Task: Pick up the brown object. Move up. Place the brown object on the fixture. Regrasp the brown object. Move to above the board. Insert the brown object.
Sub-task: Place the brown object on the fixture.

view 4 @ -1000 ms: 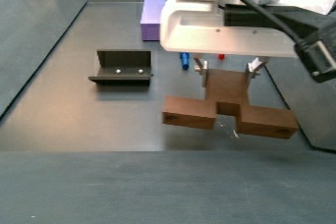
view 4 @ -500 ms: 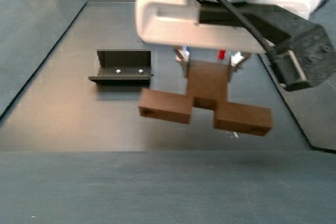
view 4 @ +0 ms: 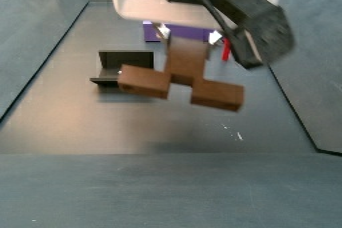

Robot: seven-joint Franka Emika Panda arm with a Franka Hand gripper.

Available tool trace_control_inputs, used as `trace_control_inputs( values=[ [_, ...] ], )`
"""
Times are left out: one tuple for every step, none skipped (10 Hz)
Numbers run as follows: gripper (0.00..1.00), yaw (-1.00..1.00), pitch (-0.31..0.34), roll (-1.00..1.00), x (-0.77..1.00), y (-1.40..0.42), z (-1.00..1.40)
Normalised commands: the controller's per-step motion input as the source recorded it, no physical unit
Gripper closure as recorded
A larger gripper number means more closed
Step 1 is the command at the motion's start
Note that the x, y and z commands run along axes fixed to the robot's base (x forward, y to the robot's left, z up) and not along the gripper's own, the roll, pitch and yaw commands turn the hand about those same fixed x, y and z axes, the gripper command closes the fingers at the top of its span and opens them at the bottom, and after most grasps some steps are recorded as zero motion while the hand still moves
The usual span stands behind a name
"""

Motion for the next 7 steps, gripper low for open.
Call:
trace_control_inputs(
  values=[
    [1.00,0.00,0.160,-0.39,1.00,-0.40,0.18],
    [1.00,0.00,0.103,-0.55,0.95,-0.25,0.31],
    [1.00,0.00,0.000,-0.70,0.77,-0.12,0.38],
    [1.00,0.00,-0.029,-0.73,0.75,-0.06,0.29],
    [1.00,0.00,-0.120,-0.73,0.67,-0.05,0.30],
    [1.00,0.00,-0.134,-0.72,0.67,-0.07,0.28],
    [1.00,0.00,0.000,-0.39,0.91,-0.27,0.07]
  ],
)
